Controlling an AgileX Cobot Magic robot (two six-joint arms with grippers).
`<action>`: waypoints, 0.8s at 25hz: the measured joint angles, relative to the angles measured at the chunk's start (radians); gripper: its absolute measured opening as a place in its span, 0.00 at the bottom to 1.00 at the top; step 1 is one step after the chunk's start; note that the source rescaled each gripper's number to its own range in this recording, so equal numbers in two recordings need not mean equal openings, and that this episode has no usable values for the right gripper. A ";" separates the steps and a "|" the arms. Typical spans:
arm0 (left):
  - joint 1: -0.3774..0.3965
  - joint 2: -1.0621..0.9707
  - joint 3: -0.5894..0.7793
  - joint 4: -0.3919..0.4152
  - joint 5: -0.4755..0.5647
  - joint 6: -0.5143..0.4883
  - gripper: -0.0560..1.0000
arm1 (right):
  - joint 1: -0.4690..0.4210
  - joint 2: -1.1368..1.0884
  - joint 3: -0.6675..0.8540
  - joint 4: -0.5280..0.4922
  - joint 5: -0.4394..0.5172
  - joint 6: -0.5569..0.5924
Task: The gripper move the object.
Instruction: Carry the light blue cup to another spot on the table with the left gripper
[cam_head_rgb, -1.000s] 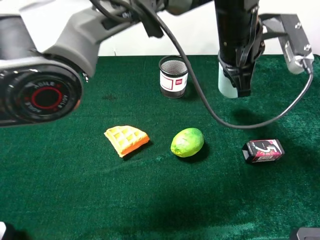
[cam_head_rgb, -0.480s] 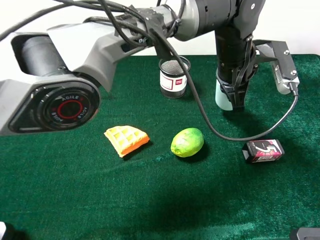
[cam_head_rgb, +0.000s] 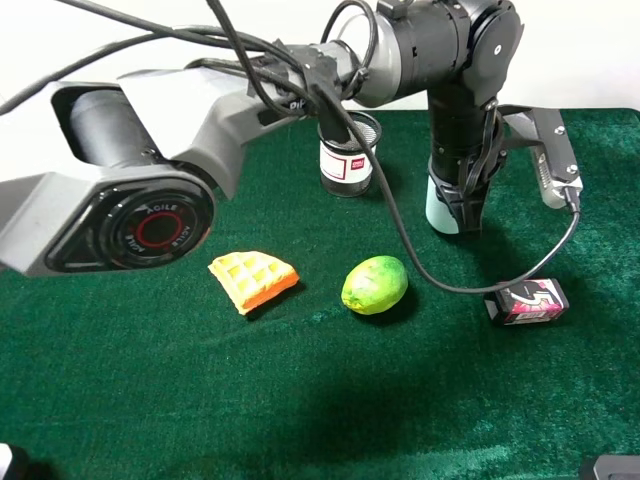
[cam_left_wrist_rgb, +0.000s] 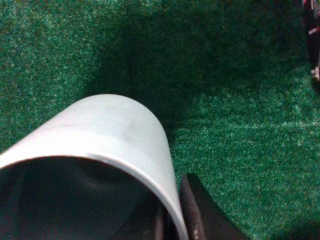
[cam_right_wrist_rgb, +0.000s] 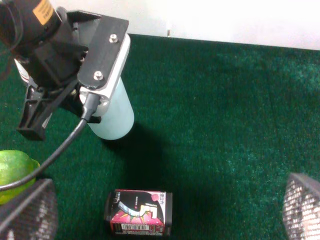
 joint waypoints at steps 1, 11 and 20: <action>0.000 0.000 0.000 0.000 -0.002 0.000 0.05 | 0.000 0.000 0.000 0.000 0.000 0.000; 0.000 0.000 0.000 0.001 -0.004 0.000 0.06 | 0.000 0.000 0.000 0.000 0.000 0.000; 0.000 0.000 0.000 0.002 -0.005 0.000 0.54 | 0.000 0.000 0.000 0.000 0.000 0.001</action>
